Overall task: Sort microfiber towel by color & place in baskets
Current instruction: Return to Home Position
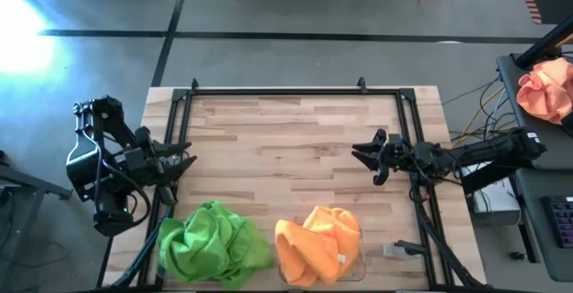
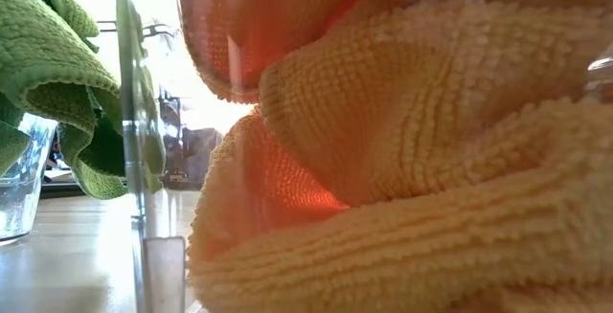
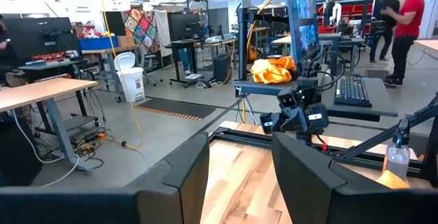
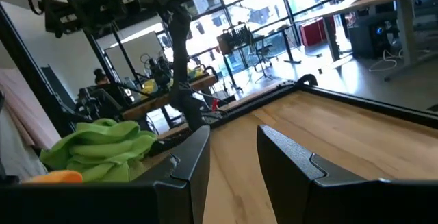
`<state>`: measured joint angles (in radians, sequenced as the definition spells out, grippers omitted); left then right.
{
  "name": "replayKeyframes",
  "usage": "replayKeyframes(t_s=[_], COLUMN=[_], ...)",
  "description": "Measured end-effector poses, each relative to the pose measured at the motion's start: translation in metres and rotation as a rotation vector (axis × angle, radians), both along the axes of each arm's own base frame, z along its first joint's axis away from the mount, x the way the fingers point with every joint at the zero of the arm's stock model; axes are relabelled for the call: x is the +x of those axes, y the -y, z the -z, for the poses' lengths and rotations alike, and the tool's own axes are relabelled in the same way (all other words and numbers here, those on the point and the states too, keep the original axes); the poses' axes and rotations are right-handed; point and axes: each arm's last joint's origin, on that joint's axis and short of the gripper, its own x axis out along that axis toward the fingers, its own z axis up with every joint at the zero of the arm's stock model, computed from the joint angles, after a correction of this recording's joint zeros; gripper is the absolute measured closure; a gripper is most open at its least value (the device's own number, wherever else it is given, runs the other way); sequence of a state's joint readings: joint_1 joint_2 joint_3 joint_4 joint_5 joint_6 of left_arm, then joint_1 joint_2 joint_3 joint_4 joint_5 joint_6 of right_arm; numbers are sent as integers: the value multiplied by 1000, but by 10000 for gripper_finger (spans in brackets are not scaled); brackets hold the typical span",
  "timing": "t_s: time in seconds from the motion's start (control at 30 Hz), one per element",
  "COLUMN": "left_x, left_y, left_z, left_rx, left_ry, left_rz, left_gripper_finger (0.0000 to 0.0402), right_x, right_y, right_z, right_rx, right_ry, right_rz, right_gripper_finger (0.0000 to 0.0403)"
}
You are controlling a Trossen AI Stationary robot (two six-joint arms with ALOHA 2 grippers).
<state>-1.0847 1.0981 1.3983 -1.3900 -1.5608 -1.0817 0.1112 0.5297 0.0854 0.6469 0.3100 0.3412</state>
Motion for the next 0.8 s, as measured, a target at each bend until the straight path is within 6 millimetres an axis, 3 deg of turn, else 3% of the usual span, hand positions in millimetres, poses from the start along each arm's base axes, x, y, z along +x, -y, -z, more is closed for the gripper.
replayKeyframes(t_s=[0.23,0.5,0.8], left_x=[0,1,1], left_y=[1,2,3], left_z=[-1,-1,-2], left_rx=[-16,-36,-46], left_ry=[9,19,24], left_rz=[0,0,0], left_gripper_finger=[257,257,257], right_x=[-6,-6,-7], right_y=[1,1,3], right_z=[17,18,48], right_rx=[49,23,87], right_ry=[8,-4,-287], right_rz=[-1,5,100], right_gripper_finger=[289,289,289])
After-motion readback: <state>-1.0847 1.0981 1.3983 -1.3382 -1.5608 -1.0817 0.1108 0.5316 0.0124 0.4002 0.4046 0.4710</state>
